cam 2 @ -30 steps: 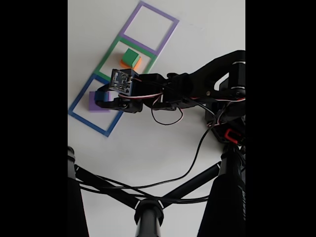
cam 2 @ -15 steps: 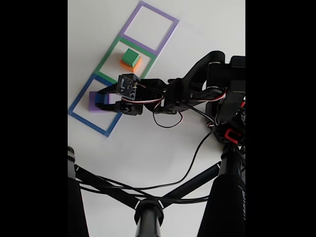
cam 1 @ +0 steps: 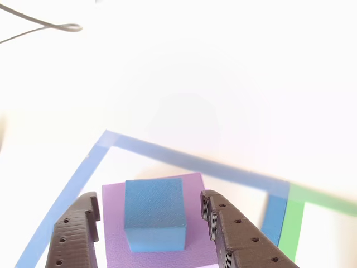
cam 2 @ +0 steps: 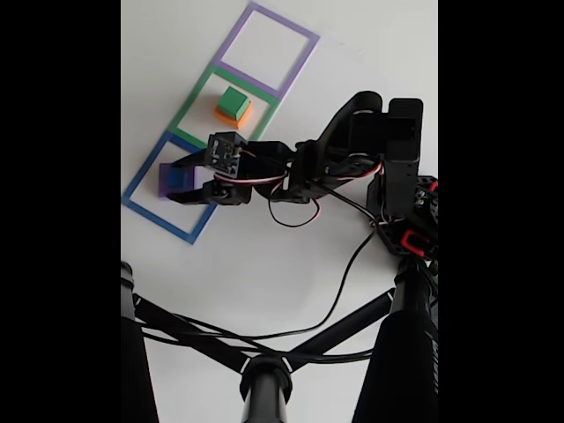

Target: Tower of hanoi

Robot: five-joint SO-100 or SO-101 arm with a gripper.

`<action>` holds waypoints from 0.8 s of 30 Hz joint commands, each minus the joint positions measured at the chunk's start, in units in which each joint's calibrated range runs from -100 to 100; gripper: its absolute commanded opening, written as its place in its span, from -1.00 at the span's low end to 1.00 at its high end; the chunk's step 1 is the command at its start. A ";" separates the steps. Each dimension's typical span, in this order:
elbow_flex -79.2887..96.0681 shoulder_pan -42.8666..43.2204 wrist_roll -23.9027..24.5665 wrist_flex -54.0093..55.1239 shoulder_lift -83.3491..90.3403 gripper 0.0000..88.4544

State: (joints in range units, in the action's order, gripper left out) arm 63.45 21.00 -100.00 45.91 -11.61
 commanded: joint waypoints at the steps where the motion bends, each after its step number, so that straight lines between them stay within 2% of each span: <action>1: -1.45 -0.29 0.00 1.62 1.07 -0.45; 8: 2.01 0.38 0.00 -2.75 10.60 -0.43; 12: 3.92 0.67 0.00 -13.03 22.63 -0.43; 16: 1.83 -1.06 0.00 -32.71 36.76 -0.50; 20: -7.26 -4.12 0.00 -61.21 48.87 -0.63; 24: -22.08 -8.25 0.00 -90.36 53.80 -0.95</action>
State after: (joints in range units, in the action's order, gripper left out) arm 55.53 16.66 -100.00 -15.89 35.75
